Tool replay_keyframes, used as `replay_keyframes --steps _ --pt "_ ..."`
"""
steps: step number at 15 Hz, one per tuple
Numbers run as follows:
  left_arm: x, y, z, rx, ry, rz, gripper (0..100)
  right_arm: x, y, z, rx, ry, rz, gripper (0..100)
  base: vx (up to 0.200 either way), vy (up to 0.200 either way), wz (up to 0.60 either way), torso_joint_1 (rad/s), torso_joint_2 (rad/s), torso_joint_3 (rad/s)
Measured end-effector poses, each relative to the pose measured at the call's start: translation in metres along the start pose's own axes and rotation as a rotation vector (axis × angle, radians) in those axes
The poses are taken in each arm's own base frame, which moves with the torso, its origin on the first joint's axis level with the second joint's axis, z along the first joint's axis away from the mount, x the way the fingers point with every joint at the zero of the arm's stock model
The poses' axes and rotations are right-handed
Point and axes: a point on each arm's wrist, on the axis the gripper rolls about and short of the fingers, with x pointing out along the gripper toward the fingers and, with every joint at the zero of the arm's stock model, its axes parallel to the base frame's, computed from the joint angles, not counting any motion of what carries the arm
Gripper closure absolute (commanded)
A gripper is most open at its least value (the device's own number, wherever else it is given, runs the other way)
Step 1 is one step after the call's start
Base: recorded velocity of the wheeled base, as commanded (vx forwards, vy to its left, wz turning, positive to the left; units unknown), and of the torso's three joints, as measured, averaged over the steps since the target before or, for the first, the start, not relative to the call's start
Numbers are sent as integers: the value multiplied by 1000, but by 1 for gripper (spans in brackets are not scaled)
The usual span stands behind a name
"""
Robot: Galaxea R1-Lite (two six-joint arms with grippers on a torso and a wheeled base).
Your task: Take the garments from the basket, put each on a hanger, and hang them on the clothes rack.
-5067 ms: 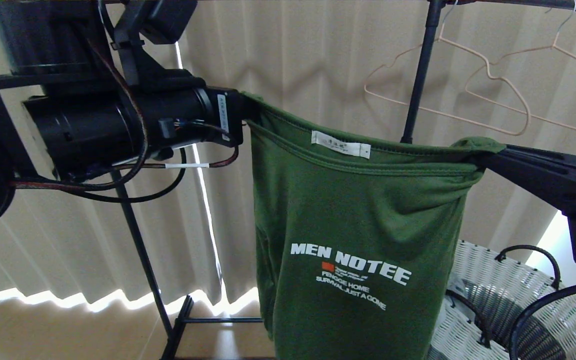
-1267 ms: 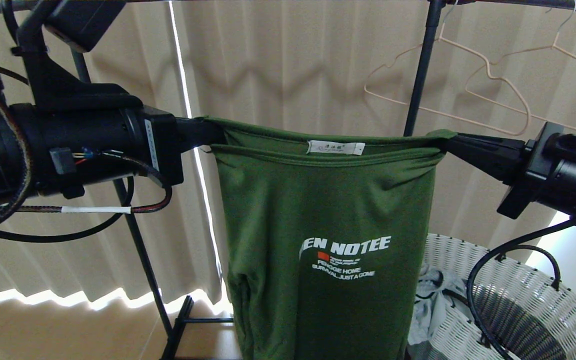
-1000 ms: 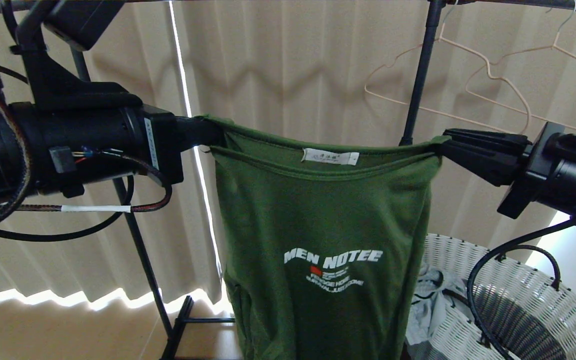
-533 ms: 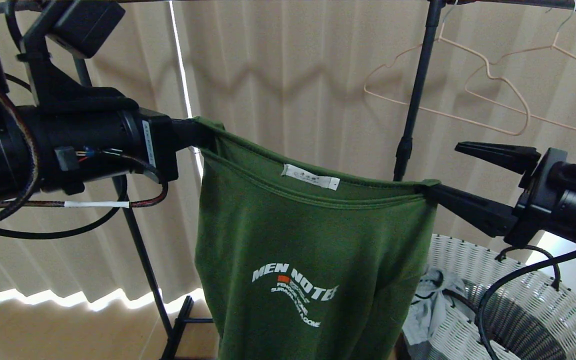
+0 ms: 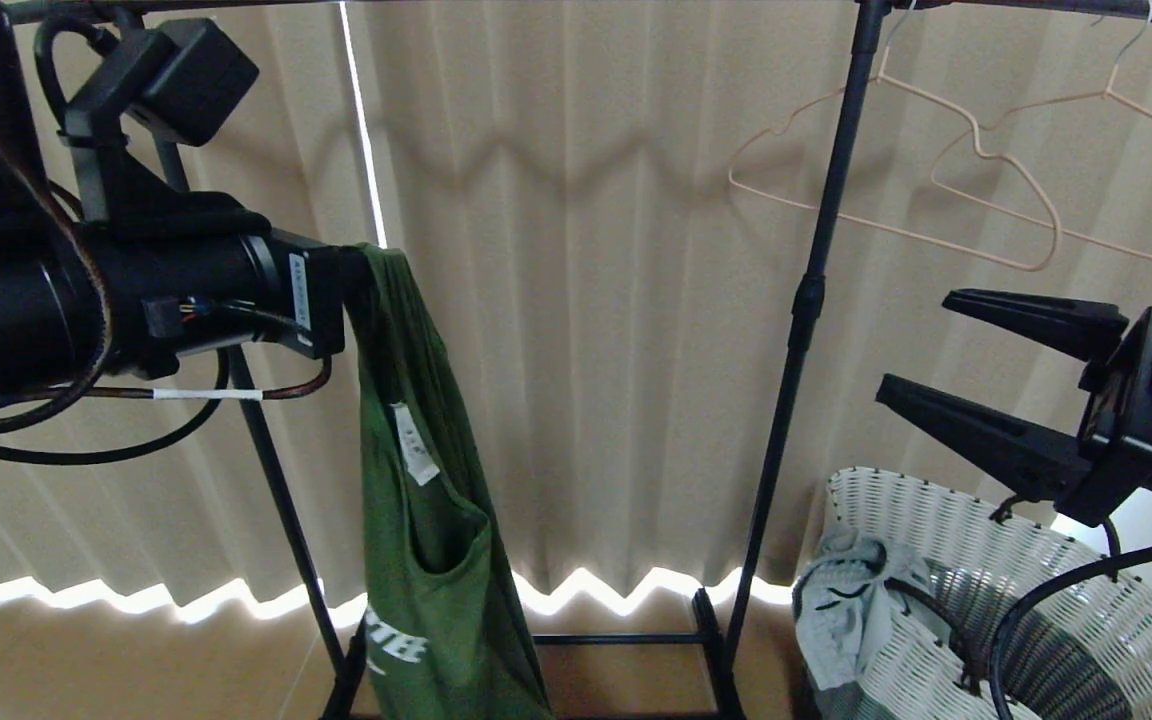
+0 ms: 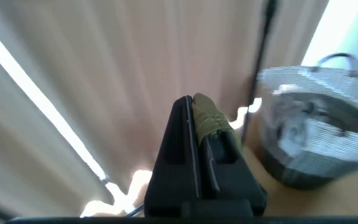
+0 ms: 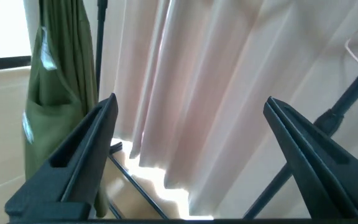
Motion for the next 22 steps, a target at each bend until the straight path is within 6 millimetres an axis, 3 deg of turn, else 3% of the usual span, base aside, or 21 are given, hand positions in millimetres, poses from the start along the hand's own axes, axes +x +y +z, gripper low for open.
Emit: replay_keyframes --steps 3,7,10,14,22 --pt "-4 1 -7 -1 24 29 100 -5 -10 -8 -9 65 -110 0 0 0 0 0 0 0" --pt "-21 15 -24 -22 60 98 100 -20 -35 -21 -70 215 -449 0 0 0 0 0 0 0" --pt "-38 15 -39 -28 86 114 100 -32 -49 -30 -125 288 -605 0 0 0 0 0 0 0" --pt "-49 18 -44 -33 83 141 100 -41 -50 -41 -133 344 -670 0 0 0 0 0 0 0" --pt "-58 17 -61 -26 108 154 100 -47 -45 -42 -161 352 -669 0 0 0 0 0 0 0"
